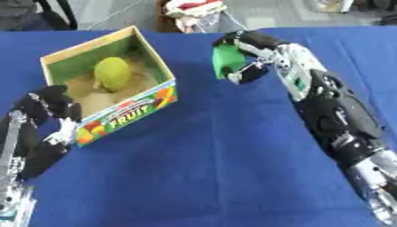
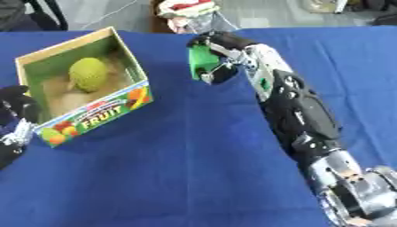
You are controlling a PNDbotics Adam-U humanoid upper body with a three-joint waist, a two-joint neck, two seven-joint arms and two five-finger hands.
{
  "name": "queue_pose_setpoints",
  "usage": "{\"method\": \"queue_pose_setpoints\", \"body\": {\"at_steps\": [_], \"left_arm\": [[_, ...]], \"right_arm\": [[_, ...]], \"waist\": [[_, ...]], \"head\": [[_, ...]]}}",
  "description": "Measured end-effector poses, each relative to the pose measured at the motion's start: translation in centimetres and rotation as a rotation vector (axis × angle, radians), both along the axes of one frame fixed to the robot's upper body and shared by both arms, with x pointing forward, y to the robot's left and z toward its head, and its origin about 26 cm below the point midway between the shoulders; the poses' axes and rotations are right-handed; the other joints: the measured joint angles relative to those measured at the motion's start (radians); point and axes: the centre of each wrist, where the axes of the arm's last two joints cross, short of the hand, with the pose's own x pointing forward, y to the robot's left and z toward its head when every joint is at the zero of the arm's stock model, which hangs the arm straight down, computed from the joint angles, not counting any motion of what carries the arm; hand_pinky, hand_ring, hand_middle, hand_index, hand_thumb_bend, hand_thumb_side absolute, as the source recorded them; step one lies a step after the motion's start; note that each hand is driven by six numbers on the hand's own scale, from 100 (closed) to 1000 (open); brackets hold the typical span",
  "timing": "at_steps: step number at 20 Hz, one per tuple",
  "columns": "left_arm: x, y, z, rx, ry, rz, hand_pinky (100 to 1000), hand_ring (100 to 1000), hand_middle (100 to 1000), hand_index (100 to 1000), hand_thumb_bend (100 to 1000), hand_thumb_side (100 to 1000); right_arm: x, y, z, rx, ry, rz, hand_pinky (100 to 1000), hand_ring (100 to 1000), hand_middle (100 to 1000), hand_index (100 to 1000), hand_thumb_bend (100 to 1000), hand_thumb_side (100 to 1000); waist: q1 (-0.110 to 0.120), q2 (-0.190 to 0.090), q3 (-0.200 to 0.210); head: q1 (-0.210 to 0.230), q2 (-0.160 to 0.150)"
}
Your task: Pick up objects on the table and place them in the box.
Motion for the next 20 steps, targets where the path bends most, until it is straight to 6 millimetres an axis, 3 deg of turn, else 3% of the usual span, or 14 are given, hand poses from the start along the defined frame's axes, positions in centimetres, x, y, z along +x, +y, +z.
{"method": "queue_pose_setpoints", "body": {"at_steps": [4, 9, 14, 15, 20], "left_arm": [[0.1, -0.1, 0.1, 0.001, -0.004, -0.005, 565, 579, 562, 762, 285, 433], [0.1, -0.3, 0.2, 0.005, -0.005, -0.018, 565, 579, 562, 762, 284, 434], [0.1, -0.5, 0.2, 0.007, -0.005, -0.033, 565, 578, 561, 761, 286, 433], [0.1, -0.5, 0.2, 0.007, -0.005, -0.034, 565, 578, 561, 761, 284, 434], [0.2, -0.6, 0.3, 0.008, -0.008, -0.043, 565, 578, 561, 761, 284, 434]], "right_arm": [[-0.4, 2.5, 2.4, 0.017, -0.044, 0.091, 528, 657, 584, 711, 100, 100], [-0.8, 5.3, 3.9, 0.024, -0.069, 0.157, 545, 672, 597, 727, 100, 100], [-1.2, 7.7, 4.1, 0.024, -0.080, 0.202, 572, 694, 626, 756, 100, 100], [-1.3, 8.1, 4.0, 0.024, -0.082, 0.209, 614, 725, 712, 821, 100, 100], [-1.7, 9.7, 3.4, -0.001, -0.082, 0.245, 614, 725, 712, 821, 100, 100]], "waist": [[-0.001, 0.000, 0.017], [-0.007, 0.000, 0.048], [-0.014, 0.001, 0.074], [-0.014, 0.001, 0.076], [-0.015, 0.004, 0.084]], "head": [[-0.004, -0.001], [-0.017, -0.009], [-0.031, -0.010], [-0.033, -0.010], [-0.040, -0.016]]}}
